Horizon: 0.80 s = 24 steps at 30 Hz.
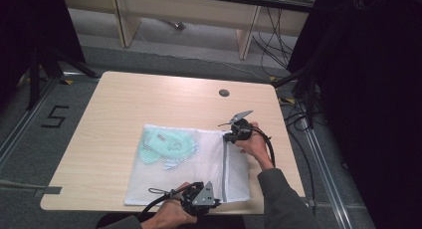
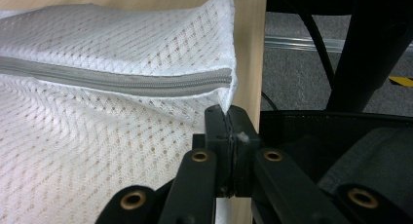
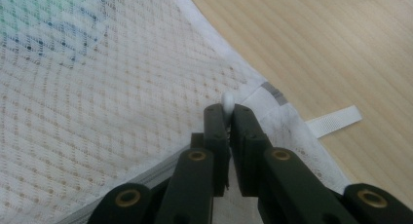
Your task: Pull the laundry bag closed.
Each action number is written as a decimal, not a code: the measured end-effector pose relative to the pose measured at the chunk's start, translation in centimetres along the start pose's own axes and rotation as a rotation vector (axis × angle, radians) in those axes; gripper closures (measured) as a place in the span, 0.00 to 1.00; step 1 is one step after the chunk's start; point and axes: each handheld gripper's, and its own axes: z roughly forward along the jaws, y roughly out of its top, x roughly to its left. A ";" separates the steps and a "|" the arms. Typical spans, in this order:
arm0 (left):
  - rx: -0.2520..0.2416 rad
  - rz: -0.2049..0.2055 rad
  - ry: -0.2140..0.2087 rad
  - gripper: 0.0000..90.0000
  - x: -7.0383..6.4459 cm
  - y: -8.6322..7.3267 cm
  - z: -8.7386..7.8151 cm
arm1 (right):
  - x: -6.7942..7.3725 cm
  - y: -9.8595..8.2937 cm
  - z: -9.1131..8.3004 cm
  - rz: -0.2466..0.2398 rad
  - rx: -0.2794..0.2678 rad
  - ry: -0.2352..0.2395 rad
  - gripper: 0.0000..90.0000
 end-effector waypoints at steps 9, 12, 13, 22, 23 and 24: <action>0.001 -0.001 -0.003 0.99 0.0 0.0 0.0 | -0.4 0.1 0.1 0.003 -0.007 -0.001 0.96; 0.004 0.000 -0.008 0.99 0.0 0.0 0.0 | -0.4 0.2 0.1 0.007 -0.004 -0.013 0.96; 0.004 0.000 -0.007 0.99 0.0 0.0 0.0 | -0.4 0.2 0.1 0.015 -0.003 -0.017 0.96; -0.005 0.010 0.013 0.99 0.0 0.0 -0.1 | -0.6 0.2 0.2 0.010 -0.020 -0.019 0.96; 0.001 0.017 0.010 0.99 0.1 0.0 -0.1 | -0.6 0.2 0.2 0.013 -0.017 -0.017 0.96; -0.001 0.017 0.012 0.99 0.1 0.0 -0.1 | -0.7 0.2 0.2 0.019 -0.014 -0.018 0.96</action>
